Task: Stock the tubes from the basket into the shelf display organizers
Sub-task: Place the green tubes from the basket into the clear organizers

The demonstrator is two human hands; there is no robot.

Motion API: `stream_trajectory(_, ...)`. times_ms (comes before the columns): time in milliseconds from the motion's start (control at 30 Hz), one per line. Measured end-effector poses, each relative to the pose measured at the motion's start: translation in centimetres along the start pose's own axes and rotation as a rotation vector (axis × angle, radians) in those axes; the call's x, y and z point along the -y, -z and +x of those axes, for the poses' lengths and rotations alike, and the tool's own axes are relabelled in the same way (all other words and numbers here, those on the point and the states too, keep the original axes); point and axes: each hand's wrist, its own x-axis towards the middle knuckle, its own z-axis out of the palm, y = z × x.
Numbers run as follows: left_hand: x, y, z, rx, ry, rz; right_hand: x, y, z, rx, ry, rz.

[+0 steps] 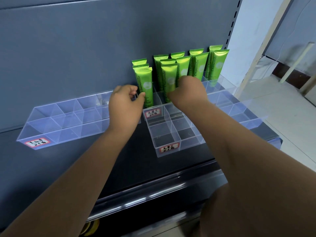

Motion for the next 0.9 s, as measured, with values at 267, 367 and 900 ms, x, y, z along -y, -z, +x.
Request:
stream_trajectory(267,-2.1,4.6,-2.4,0.033,-0.135,0.414,3.2,0.5,-6.4,-0.103,0.345,-0.086)
stream_trajectory(367,-2.7,8.0,-3.7,0.001,-0.169,0.540,5.3,-0.3,-8.6,-0.101,0.482,0.029)
stream_trajectory(900,2.8,39.7,-23.6,-0.368,0.291,1.093,25.9,-5.9,-31.4,0.171,1.005,0.383)
